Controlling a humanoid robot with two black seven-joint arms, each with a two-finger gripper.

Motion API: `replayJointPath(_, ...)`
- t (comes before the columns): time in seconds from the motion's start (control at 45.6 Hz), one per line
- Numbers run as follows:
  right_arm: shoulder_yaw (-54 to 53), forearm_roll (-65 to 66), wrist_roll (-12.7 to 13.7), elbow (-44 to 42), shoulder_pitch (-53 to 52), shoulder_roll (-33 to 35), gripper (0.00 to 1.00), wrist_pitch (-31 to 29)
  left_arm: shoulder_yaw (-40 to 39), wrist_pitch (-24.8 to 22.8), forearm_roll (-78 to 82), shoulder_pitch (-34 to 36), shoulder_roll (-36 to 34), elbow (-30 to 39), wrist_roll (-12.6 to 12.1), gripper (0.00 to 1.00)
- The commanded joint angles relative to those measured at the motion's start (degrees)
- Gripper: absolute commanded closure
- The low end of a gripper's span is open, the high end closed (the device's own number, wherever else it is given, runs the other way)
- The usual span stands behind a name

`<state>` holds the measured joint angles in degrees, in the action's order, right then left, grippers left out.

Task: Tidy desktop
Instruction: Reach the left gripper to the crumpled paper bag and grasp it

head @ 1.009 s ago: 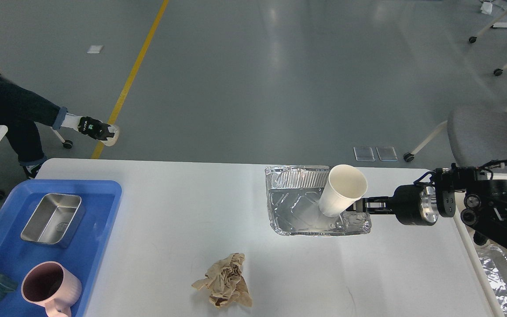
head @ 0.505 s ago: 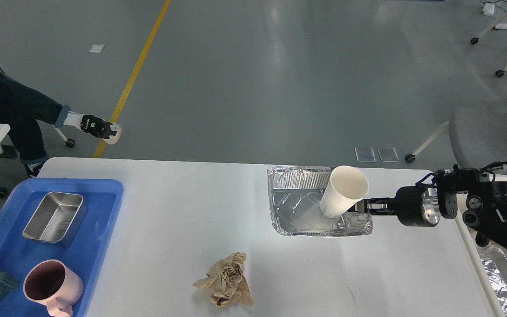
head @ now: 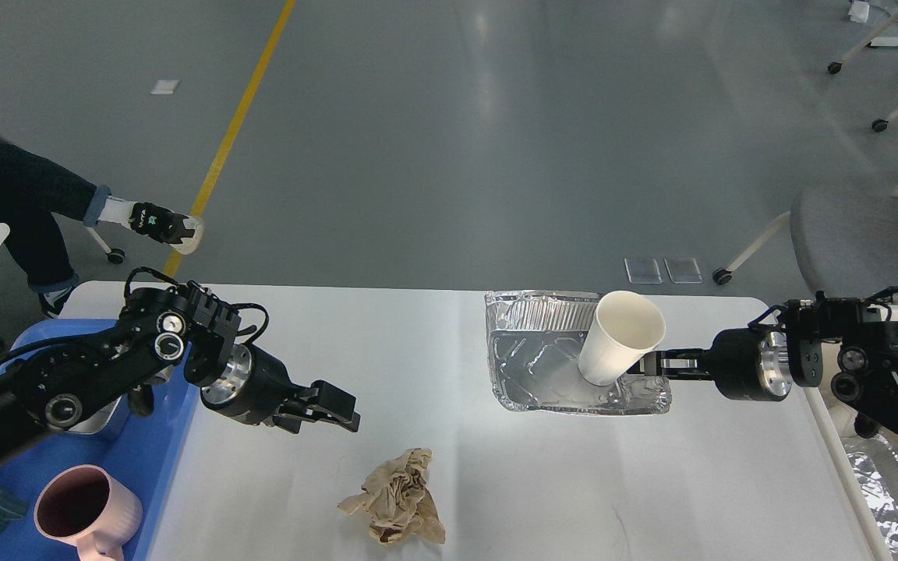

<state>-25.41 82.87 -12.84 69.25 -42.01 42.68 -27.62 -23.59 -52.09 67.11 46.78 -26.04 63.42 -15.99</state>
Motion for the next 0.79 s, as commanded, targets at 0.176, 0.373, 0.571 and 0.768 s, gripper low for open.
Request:
replayJointPath(0.176,-0.86,0.01,0.09,0.45,1.57,0.13,1.0,0.38,3.91,5.5,0.04,0.06,10.74,-9.01,0.0,0.02)
replayJointPath(0.373,-1.31,0.01,0.01,0.63,2.1,1.0,1.0,0.38,3.99,5.42,-0.05,0.06,15.49,-10.68,-0.09,0.02)
replayJointPath(0.571,-1.31,0.01,0.01,0.89,2.28,1.09,1.0,0.38,5.75,5.42,0.04,0.06,17.43,-10.6,-2.99,0.03)
replayJointPath(0.768,-1.31,0.01,0.01,0.89,2.19,1.09,1.0,0.38,8.03,4.98,0.13,0.24,18.31,-10.25,-4.05,0.18)
